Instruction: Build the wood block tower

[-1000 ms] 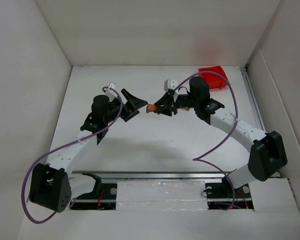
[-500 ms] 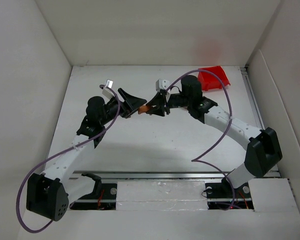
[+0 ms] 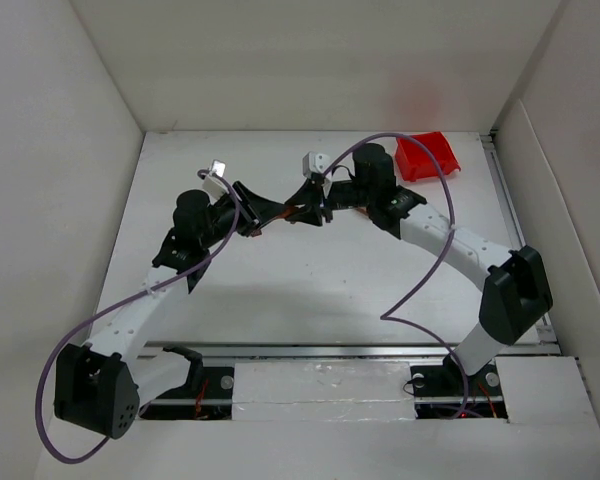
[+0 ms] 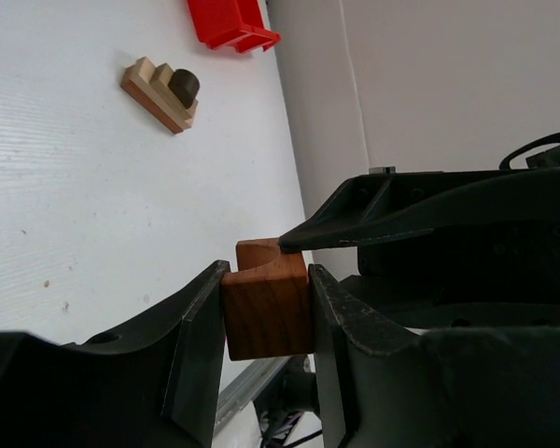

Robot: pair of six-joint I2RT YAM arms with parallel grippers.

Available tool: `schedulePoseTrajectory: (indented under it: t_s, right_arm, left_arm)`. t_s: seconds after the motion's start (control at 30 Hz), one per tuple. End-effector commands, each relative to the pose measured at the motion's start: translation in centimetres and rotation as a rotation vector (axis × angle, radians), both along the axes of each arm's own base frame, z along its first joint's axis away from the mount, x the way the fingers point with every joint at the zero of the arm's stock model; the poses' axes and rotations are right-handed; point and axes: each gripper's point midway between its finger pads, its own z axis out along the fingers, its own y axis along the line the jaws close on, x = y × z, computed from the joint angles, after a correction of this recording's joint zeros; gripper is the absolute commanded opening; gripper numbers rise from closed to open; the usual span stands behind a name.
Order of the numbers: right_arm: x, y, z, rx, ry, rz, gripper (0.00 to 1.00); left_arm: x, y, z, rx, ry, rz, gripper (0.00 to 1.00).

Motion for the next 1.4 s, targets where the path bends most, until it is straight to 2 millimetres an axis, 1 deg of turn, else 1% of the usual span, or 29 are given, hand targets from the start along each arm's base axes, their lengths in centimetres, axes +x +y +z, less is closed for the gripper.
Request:
schedulePoseTrajectory:
  t_s: [0.0, 0.03, 0.07, 0.1, 0.17, 0.2, 0.47, 0.53, 0.57, 0.6, 0.63, 0.67, 0.7, 0.73, 0.77, 0.83, 0.9, 0.97, 1.0, 1.03, 1.07, 1.1, 1.13, 1.17, 1.23, 1.27, 1.3, 1.33, 1.37]
  right_arm:
    - [0.8, 1.3, 0.4, -0.038, -0.077, -0.031, 0.00]
    - [0.7, 1.1, -0.4, -0.068, -0.051, -0.029, 0.00]
    - [0.6, 1.5, -0.6, -0.080, -0.057, -0.018, 0.00]
    - [0.4, 1.8, -1.1, -0.102, -0.052, -0.009, 0.00]
    - [0.9, 1.7, -2.1, -0.142, -0.036, -0.026, 0.00]
    - [0.5, 2.0, -2.4, -0.152, -0.036, -0.012, 0.00]
    - [0.7, 2.3, -3.8, -0.193, -0.018, -0.019, 0.00]
    - [0.6, 2.4, -3.6, -0.183, -0.024, -0.011, 0.00]
    - [0.5, 2.4, -3.5, -0.173, -0.022, -0.007, 0.00]
    - [0.6, 2.2, -3.2, -0.157, -0.024, -0.008, 0.00]
    - [0.3, 2.2, -2.7, -0.135, -0.032, 0.004, 0.00]
    - [0.6, 1.9, -2.6, -0.129, -0.023, -0.003, 0.00]
    - [0.5, 2.0, -2.6, -0.125, -0.024, 0.002, 0.00]
    - [0.4, 1.9, -2.6, -0.128, -0.019, 0.002, 0.00]
    - [0.8, 1.7, -2.8, -0.133, -0.012, -0.005, 0.00]
    - [0.9, 1.7, -3.2, -0.142, -0.002, -0.007, 0.00]
    - [2.0, 0.7, -3.9, -0.149, 0.016, -0.038, 0.00]
    - [2.9, -0.3, -4.2, -0.147, 0.027, -0.065, 0.00]
    - [3.8, -1.5, -4.4, -0.151, 0.035, -0.096, 0.00]
    - [4.4, -2.2, -4.6, -0.158, 0.044, -0.119, 0.00]
    - [4.8, -2.9, -4.6, -0.160, 0.048, -0.135, 0.00]
    - [5.0, -3.6, -4.4, -0.158, 0.046, -0.151, 0.00]
    - [5.9, -4.8, -4.0, -0.151, 0.040, -0.179, 0.00]
    - [6.3, -5.4, -4.1, -0.152, 0.046, -0.200, 0.00]
    - [7.5, -6.8, -4.2, -0.165, 0.047, -0.258, 0.00]
    - [8.9, -8.3, -4.5, -0.180, 0.047, -0.318, 0.00]
    - [9.9, -9.3, -4.9, -0.198, 0.052, -0.363, 0.00]
    - [11.5, -10.6, -5.9, -0.235, 0.065, -0.431, 0.00]
    - [13.0, -12.5, -6.4, -0.265, 0.067, -0.484, 0.00]
  left_arm:
    - [-1.2, -1.4, 4.1, -0.002, -0.132, -0.116, 0.15]
    - [-1.0, -1.5, 4.8, 0.006, -0.145, -0.119, 0.15]
    - [-0.9, -1.5, 4.1, 0.025, -0.118, -0.120, 0.13]
    - [-0.8, -1.5, 4.2, 0.032, -0.122, -0.126, 0.11]
    - [-0.8, -1.6, 4.4, 0.044, -0.126, -0.136, 0.11]
    - [-0.8, -1.6, 4.5, 0.046, -0.131, -0.134, 0.11]
    - [-0.7, -1.6, 4.6, 0.046, -0.128, -0.133, 0.11]
    - [-0.6, -1.6, 4.5, 0.047, -0.127, -0.130, 0.22]
    - [-0.6, -1.6, 4.5, 0.047, -0.128, -0.127, 0.30]
    - [-0.5, -1.5, 4.5, 0.047, -0.126, -0.122, 0.49]
    - [-0.4, -1.5, 4.3, 0.049, -0.123, -0.115, 0.59]
    - [-0.4, -1.4, 4.4, 0.048, -0.125, -0.111, 0.69]
    - [-0.3, -1.4, 4.3, 0.046, -0.118, -0.108, 0.83]
    - [-0.1, -1.3, 4.4, 0.043, -0.120, -0.093, 0.91]
    - [0.2, -1.3, 4.2, 0.042, -0.106, -0.079, 0.99]
    - [0.6, -1.1, 4.1, 0.048, -0.098, -0.060, 0.99]
    - [1.2, -0.9, 3.3, 0.070, -0.067, -0.033, 0.99]
    - [2.1, 0.3, 2.0, 0.126, -0.014, 0.051, 0.99]
    - [2.5, 1.0, 1.3, 0.152, 0.011, 0.101, 0.99]
    - [3.1, 2.4, -0.3, 0.199, 0.056, 0.188, 0.99]
    - [3.4, 3.7, -1.0, 0.208, 0.089, 0.240, 0.99]
    - [3.6, 4.5, -1.7, 0.206, 0.116, 0.267, 0.99]
    - [3.4, 5.1, -3.3, 0.200, 0.144, 0.277, 0.99]
    - [3.4, 6.1, -3.6, 0.187, 0.161, 0.310, 0.99]
    - [3.2, 7.1, -4.7, 0.196, 0.185, 0.350, 0.99]
    - [2.9, 7.4, -4.2, 0.198, 0.173, 0.363, 0.99]
    - [2.8, 7.6, -4.1, 0.211, 0.163, 0.365, 0.99]
    - [2.4, 7.6, -3.9, 0.224, 0.154, 0.354, 0.99]
    - [1.9, 7.6, -3.1, 0.230, 0.123, 0.341, 0.99]
